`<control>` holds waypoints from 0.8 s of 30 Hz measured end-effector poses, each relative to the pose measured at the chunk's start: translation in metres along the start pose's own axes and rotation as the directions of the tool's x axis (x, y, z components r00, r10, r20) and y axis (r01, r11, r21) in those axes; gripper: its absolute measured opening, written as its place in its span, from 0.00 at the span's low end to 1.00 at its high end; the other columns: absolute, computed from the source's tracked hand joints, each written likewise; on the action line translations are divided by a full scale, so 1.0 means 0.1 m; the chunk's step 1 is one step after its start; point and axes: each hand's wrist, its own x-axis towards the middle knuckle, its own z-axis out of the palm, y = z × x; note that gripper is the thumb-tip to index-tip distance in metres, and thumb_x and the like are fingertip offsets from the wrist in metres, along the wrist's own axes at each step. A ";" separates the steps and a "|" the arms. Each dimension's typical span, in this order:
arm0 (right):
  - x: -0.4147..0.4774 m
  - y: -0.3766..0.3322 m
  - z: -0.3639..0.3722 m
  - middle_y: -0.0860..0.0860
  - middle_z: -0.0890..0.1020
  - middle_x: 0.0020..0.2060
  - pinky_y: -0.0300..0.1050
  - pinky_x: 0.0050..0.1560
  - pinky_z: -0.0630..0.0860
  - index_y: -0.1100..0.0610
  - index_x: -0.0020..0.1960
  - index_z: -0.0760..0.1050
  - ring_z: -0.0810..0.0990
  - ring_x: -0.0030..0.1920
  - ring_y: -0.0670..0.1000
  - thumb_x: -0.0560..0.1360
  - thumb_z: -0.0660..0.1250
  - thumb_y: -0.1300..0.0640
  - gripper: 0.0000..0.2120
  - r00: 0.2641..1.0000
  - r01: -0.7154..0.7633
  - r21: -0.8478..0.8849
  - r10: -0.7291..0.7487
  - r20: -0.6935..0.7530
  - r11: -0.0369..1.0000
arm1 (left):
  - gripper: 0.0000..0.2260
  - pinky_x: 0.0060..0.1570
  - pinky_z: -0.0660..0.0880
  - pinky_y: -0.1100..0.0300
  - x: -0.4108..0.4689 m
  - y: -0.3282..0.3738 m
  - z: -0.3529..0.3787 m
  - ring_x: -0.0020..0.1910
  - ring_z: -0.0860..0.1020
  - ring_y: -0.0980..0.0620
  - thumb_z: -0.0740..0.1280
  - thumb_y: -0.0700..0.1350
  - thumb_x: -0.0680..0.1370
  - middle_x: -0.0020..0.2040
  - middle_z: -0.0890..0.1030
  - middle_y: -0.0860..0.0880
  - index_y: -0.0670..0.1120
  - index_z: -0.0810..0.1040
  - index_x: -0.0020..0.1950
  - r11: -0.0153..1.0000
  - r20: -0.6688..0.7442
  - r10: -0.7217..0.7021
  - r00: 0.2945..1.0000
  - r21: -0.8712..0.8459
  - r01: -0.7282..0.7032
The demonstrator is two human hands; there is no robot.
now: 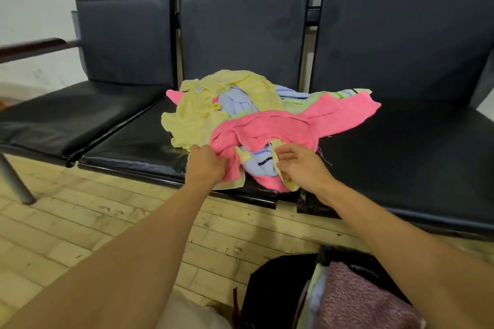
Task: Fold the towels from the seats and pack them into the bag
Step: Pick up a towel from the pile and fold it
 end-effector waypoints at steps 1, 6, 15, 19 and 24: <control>-0.02 -0.01 -0.01 0.50 0.78 0.59 0.45 0.62 0.73 0.56 0.65 0.74 0.77 0.59 0.49 0.76 0.65 0.65 0.18 1.000 0.000 -0.001 0.000 0.013 1.000 | 0.16 0.46 0.72 0.49 0.01 -0.02 -0.02 0.52 0.76 0.36 0.66 0.49 0.78 0.55 0.76 0.36 0.35 0.77 0.51 0.999 -0.001 -0.033 0.999 -0.001 0.033; -0.06 -0.02 -0.04 0.50 0.77 0.58 0.38 0.55 0.69 0.56 0.65 0.73 0.76 0.60 0.49 0.77 0.65 0.64 0.17 0.997 0.003 -0.031 0.000 0.081 1.000 | 0.09 0.54 0.71 0.47 -0.01 0.04 -0.09 0.55 0.73 0.37 0.61 0.41 0.78 0.57 0.71 0.38 0.37 0.78 0.50 1.000 -0.107 -0.023 0.994 -0.015 0.021; -0.10 -0.11 -0.01 0.51 0.79 0.39 0.44 0.44 0.75 0.57 0.46 0.80 0.77 0.41 0.50 0.78 0.64 0.61 0.07 0.994 -0.060 0.218 0.078 -0.075 0.974 | 0.09 0.48 0.71 0.54 -0.32 0.59 -0.43 0.45 0.71 0.50 0.52 0.37 0.77 0.46 0.73 0.47 0.45 0.71 0.47 0.624 0.039 -0.027 0.999 -0.780 0.048; -0.12 -0.21 -0.05 0.59 0.82 0.47 0.47 0.46 0.79 0.63 0.52 0.77 0.82 0.45 0.55 0.83 0.56 0.48 0.19 0.965 -0.233 0.673 0.254 0.069 0.702 | 0.10 0.34 0.73 0.61 -0.50 0.68 -0.62 0.32 0.73 0.54 0.54 0.37 0.79 0.33 0.73 0.49 0.44 0.70 0.39 0.236 0.221 0.078 0.972 -0.951 0.197; -0.13 -0.15 -0.17 0.60 0.80 0.54 0.59 0.55 0.79 0.59 0.64 0.72 0.81 0.53 0.60 0.80 0.58 0.41 0.24 0.933 -0.309 0.905 0.277 0.229 0.291 | 0.11 0.37 0.73 0.56 -0.73 0.77 -0.72 0.35 0.75 0.51 0.57 0.44 0.81 0.37 0.75 0.47 0.45 0.73 0.41 0.370 0.361 0.117 0.925 -0.880 0.297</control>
